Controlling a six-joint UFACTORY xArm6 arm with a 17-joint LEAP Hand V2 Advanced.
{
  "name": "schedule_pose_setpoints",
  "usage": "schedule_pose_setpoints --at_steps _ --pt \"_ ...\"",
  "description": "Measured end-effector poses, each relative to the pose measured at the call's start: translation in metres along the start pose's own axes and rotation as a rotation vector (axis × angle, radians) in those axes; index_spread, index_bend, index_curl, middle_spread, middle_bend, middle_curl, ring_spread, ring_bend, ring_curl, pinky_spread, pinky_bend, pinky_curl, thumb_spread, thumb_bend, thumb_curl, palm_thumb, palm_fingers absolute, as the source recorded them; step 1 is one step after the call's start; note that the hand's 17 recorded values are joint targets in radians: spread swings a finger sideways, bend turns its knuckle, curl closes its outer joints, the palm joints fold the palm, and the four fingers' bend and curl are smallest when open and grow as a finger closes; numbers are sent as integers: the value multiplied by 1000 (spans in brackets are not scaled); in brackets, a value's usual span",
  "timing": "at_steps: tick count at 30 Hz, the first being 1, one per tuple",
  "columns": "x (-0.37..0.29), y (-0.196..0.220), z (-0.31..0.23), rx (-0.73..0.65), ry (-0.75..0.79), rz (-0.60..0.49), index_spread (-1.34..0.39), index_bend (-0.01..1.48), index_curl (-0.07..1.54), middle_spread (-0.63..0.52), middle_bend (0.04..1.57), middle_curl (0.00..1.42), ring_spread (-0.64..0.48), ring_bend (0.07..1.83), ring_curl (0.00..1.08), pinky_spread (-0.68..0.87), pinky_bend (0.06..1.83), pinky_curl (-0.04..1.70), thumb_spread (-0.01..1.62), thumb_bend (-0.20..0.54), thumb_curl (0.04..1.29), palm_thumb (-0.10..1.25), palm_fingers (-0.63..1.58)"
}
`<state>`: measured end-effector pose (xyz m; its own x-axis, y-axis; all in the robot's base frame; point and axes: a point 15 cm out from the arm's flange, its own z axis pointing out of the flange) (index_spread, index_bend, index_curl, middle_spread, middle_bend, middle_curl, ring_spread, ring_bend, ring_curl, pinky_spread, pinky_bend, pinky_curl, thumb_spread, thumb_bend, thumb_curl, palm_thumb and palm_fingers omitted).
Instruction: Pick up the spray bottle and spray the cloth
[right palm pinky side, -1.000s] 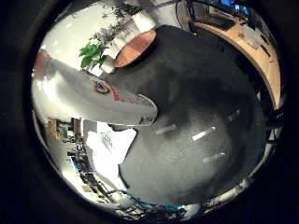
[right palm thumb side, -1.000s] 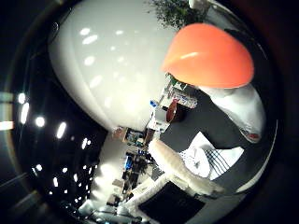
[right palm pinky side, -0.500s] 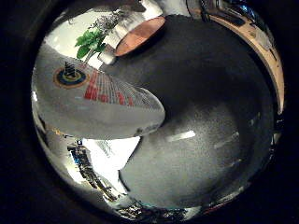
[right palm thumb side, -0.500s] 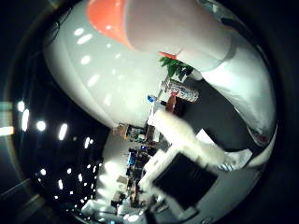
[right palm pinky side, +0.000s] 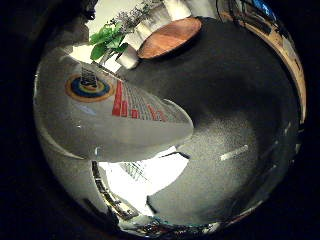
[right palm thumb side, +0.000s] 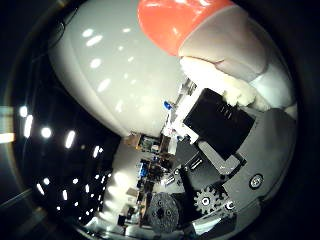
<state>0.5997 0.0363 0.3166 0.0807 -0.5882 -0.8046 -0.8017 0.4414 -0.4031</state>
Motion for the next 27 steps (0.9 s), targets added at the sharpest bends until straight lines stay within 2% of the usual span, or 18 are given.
schedule_pose_setpoints --at_steps 6,16,23,27 --pt "-5 -3 2 -17 -23 -7 -334 1039 741 -217 1249 759 -231 1384 601 -316 1356 498 940 13 766 1067 1230" --pt "0 -11 -21 -21 -45 3 -300 1075 744 -189 1289 743 -213 1430 587 -312 1333 546 903 -11 886 1052 1227" --pt "-9 -6 -66 -62 17 -81 -296 1083 741 -186 1305 734 -210 1439 575 -321 1319 564 864 -13 949 1034 1226" --pt "-17 6 -97 -129 90 -144 -296 1085 742 -185 1309 729 -210 1446 573 -323 1315 572 844 -12 976 1021 1225"
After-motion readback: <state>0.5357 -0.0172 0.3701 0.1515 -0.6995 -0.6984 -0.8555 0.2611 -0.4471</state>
